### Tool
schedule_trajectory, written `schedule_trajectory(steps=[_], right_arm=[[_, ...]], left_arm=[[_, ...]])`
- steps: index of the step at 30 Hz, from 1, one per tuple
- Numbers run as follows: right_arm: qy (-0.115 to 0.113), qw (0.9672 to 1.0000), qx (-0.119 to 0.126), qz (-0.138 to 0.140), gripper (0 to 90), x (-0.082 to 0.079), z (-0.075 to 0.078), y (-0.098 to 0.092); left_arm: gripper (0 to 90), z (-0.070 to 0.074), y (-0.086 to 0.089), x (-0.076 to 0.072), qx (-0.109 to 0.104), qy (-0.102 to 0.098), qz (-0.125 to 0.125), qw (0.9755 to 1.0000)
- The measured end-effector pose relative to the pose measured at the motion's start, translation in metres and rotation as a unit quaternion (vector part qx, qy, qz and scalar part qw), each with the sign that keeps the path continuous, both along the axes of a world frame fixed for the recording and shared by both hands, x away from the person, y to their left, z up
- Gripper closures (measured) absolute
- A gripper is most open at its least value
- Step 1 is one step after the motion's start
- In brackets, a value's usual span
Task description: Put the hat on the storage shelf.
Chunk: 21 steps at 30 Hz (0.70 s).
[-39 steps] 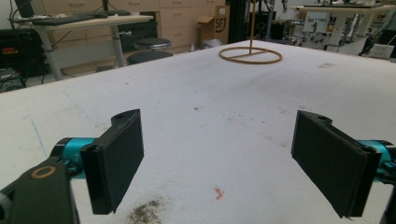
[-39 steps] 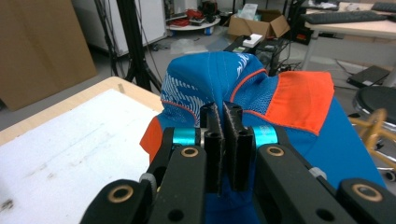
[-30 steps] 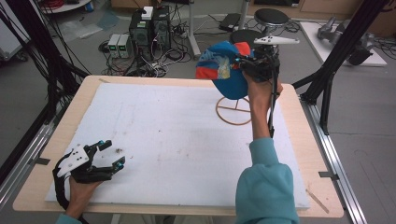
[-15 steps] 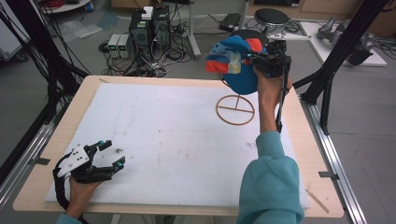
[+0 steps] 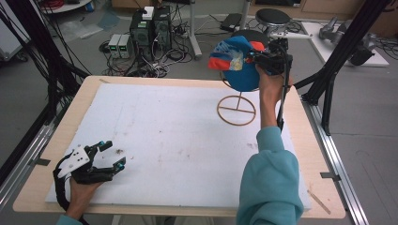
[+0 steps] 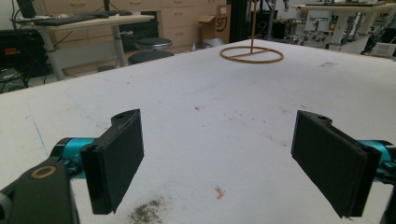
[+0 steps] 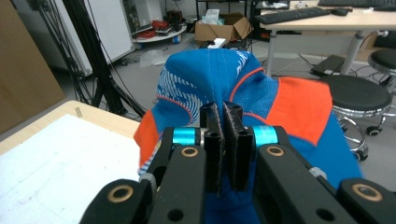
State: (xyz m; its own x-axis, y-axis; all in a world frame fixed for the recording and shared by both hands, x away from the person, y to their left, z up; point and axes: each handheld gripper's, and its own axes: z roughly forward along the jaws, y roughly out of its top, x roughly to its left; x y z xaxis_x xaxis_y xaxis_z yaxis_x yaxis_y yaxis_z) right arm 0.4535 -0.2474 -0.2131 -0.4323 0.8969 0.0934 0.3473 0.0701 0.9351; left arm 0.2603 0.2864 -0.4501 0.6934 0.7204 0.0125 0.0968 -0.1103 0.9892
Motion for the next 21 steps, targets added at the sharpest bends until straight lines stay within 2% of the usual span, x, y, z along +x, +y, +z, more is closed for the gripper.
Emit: schedule_trajectory(steps=[5,12,21], right_arm=[[0.007,0.9999,-0.011,-0.005,87.1,0.000,-0.001,-0.005],[0.021,0.9997,-0.012,-0.006,87.1,-0.001,-0.005,-0.011],[0.036,0.9990,-0.024,0.002,86.9,-0.013,-0.004,-0.014]], left_arm=[[17.3,0.000,0.000,0.000,-0.001,0.000,0.000,1.0000],[17.3,0.000,0.000,0.000,0.001,-0.001,0.000,1.0000],[17.3,0.000,0.000,0.000,0.003,-0.001,0.000,1.0000]])
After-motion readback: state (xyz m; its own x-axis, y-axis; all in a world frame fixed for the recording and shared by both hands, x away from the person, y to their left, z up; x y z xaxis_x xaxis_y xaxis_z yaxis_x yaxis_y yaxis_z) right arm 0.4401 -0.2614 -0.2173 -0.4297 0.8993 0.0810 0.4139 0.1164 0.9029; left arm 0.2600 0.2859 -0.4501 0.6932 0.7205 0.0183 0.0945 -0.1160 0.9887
